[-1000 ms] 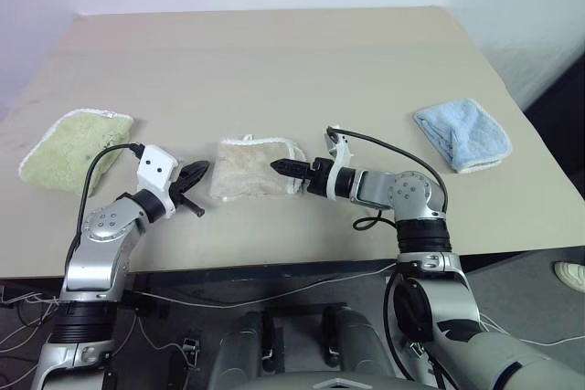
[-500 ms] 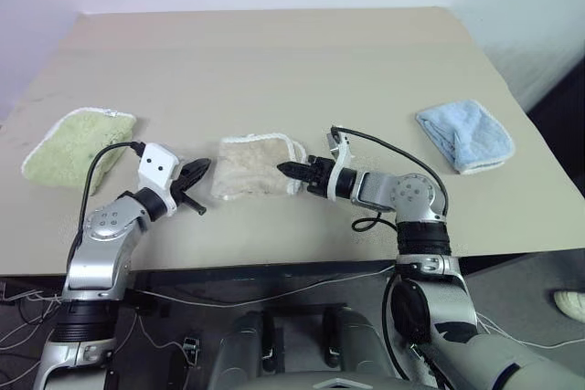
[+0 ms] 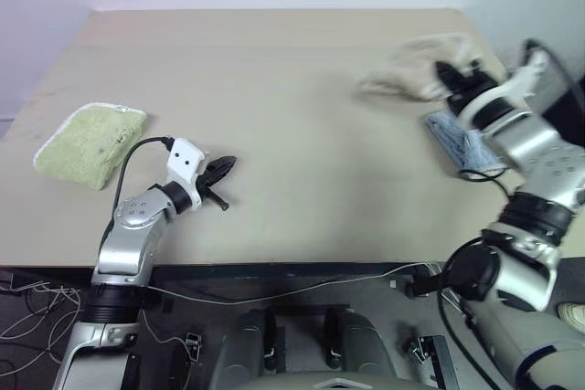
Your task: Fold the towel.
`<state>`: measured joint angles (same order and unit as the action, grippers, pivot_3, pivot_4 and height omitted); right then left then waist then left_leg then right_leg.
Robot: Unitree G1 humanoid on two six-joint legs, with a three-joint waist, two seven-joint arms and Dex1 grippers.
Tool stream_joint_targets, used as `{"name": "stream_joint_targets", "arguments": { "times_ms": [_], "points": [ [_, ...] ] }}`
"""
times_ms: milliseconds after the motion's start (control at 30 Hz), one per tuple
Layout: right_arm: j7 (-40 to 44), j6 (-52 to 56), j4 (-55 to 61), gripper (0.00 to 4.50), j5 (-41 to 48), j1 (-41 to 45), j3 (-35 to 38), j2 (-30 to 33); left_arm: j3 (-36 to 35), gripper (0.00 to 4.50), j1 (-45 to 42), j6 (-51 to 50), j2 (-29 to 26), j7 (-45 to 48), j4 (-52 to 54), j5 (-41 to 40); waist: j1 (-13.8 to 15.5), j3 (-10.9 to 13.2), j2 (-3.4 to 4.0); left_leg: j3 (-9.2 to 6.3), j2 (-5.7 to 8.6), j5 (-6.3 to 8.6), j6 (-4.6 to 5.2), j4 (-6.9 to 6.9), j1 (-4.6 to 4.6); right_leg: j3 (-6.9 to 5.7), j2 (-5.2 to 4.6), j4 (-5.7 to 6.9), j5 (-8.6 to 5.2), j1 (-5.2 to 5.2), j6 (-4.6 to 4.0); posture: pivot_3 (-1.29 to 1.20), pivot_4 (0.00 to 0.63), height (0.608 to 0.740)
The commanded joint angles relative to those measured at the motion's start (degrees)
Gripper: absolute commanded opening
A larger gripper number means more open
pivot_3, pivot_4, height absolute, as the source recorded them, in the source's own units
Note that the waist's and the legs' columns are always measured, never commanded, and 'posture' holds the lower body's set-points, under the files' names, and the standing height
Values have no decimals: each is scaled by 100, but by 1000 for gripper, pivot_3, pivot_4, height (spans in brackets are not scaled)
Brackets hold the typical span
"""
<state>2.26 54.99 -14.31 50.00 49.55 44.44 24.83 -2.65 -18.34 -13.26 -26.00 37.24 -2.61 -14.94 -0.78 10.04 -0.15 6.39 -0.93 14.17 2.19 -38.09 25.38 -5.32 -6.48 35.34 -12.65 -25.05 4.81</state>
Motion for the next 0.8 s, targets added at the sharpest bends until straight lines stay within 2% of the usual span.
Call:
{"name": "stream_joint_targets", "arguments": {
  "times_ms": [33,233,467,567,800],
  "points": [
    [-639,-411,-321,39,-169,-145,498,418,105,0,-192,189,77,91,-41,45,-3,0,0,1,-1,0,0,0,0,0,1,0,0,0,0,0,150,740],
    [-1494,-236,-745,39,-98,-731,970,461,244,0,-202,325,215,192,-188,97,-10,0,3,7,-2,-2,0,0,-4,6,1,1,0,3,1,0,150,740],
    [-1857,-317,-717,39,42,-935,1056,371,281,0,-247,442,275,243,-350,131,-1,0,8,8,-2,12,25,-1,-6,11,1,4,0,4,2,0,150,740],
    [-1804,-331,-624,790,191,-929,1080,379,301,0,-253,489,314,258,-417,142,9,0,8,7,-1,15,30,-5,-6,11,0,3,1,6,4,0,150,740],
    [-1960,-282,-277,3271,516,-1049,1077,330,321,0,-305,564,385,321,-570,159,8,-1,9,6,-1,17,34,-5,-6,11,0,2,2,7,6,0,150,740]
  ]
}}
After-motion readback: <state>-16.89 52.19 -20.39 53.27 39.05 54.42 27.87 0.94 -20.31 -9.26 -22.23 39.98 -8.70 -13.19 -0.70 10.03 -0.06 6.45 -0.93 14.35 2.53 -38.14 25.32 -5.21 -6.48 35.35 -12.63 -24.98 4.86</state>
